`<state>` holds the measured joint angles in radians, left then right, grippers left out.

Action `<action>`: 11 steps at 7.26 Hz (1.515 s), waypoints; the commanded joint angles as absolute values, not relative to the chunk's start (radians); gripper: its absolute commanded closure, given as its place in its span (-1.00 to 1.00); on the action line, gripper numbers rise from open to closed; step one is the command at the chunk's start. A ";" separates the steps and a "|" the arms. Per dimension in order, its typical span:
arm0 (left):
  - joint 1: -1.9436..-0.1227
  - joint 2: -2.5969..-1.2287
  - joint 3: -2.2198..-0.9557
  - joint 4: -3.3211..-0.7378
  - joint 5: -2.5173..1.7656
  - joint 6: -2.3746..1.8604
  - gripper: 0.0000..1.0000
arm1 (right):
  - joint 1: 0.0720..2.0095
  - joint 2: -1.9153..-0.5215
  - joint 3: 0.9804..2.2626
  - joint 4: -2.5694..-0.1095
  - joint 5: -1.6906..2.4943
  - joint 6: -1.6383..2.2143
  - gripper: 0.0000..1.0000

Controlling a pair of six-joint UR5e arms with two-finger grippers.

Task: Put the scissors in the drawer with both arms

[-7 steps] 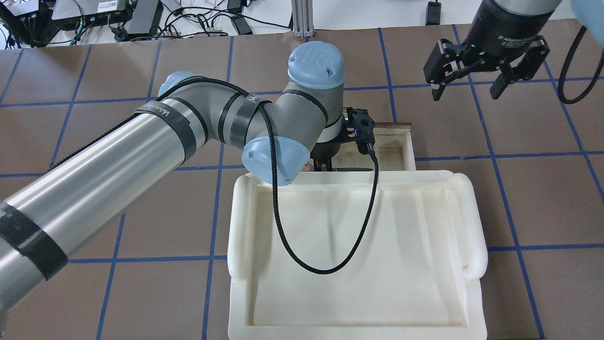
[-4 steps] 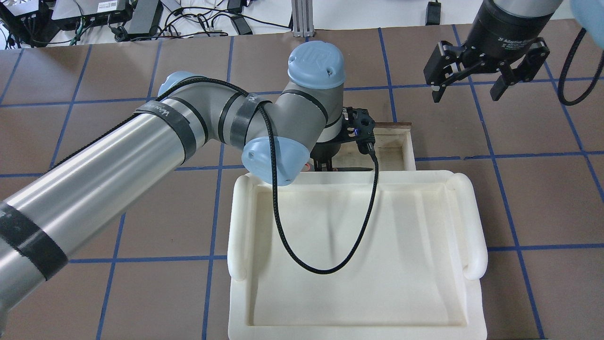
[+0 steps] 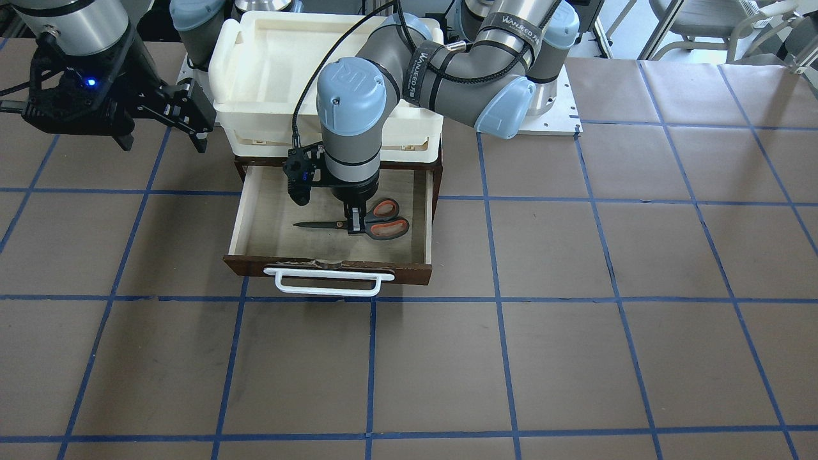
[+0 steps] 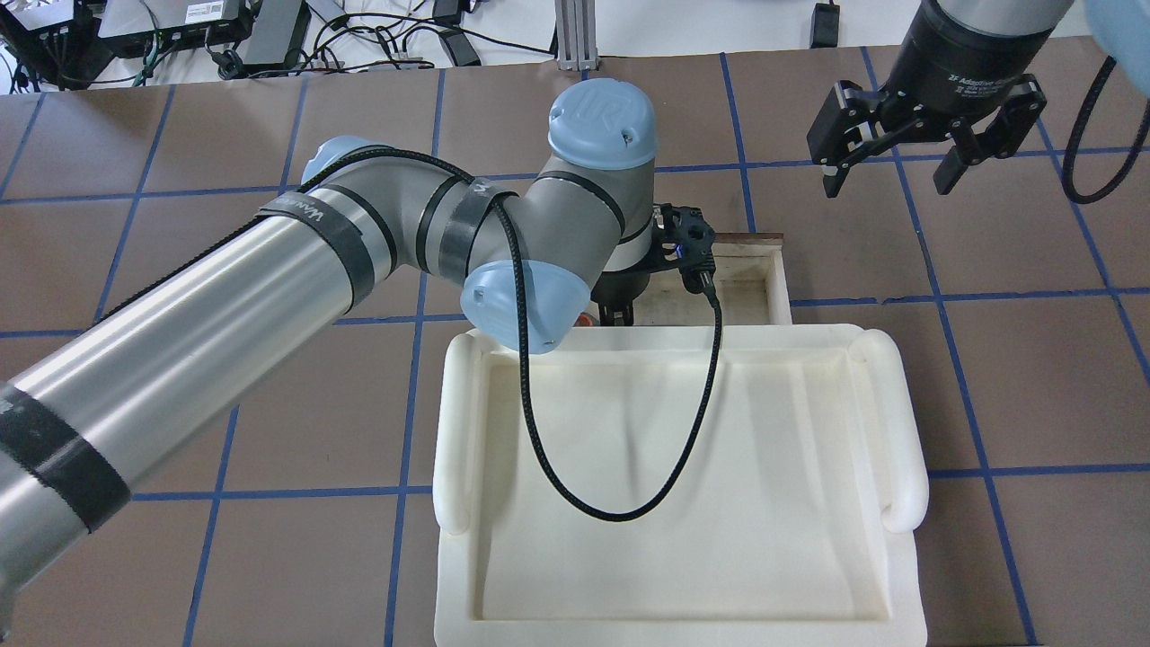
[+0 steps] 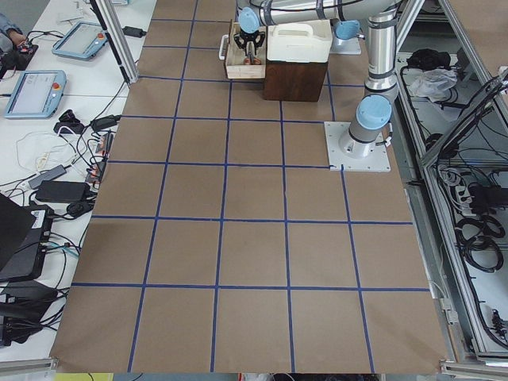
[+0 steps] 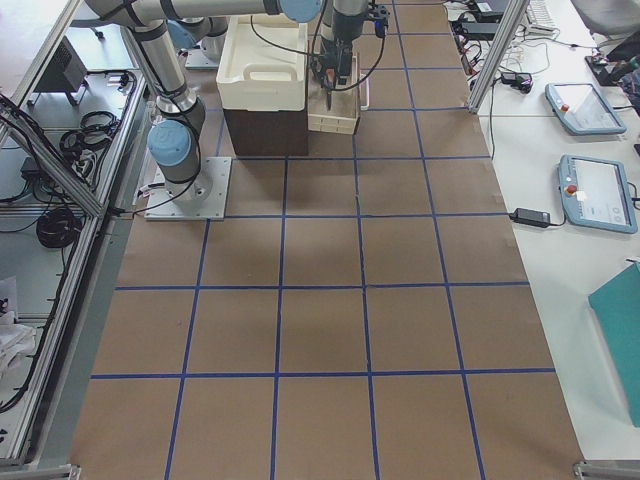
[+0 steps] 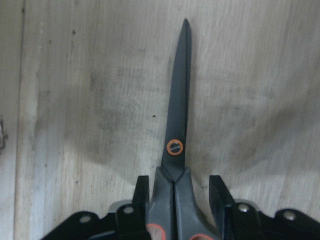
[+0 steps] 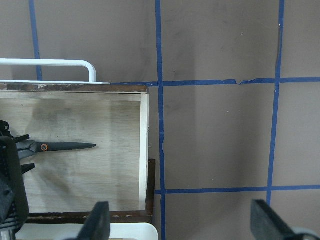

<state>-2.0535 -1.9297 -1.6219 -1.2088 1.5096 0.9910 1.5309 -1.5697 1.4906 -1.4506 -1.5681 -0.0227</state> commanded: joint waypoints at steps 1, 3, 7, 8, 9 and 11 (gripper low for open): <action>-2.054 -1.928 -1.621 -1.209 1.509 0.989 -0.03 | 1.531 -1.571 1.496 -1.451 -1.569 -0.023 -1.00; -2.054 -1.921 -1.621 -1.207 1.512 0.989 -0.04 | 1.531 -1.569 1.496 -1.457 -1.569 -0.023 -1.00; -2.043 -1.865 -1.537 -1.225 1.528 0.994 -0.12 | 1.531 -1.569 1.496 -1.465 -1.569 -0.025 -1.00; -2.040 -1.844 -1.513 -1.258 1.528 0.994 -0.18 | 1.531 -1.569 1.496 -1.465 -1.569 -0.025 -1.00; -2.014 -1.821 -1.500 -1.291 1.528 0.993 -0.24 | 1.531 -1.569 1.496 -1.465 -1.571 -0.025 -1.00; -1.868 -1.755 -1.474 -1.350 1.525 0.905 -0.40 | 1.531 -1.569 1.496 -1.465 -1.571 -0.025 -1.00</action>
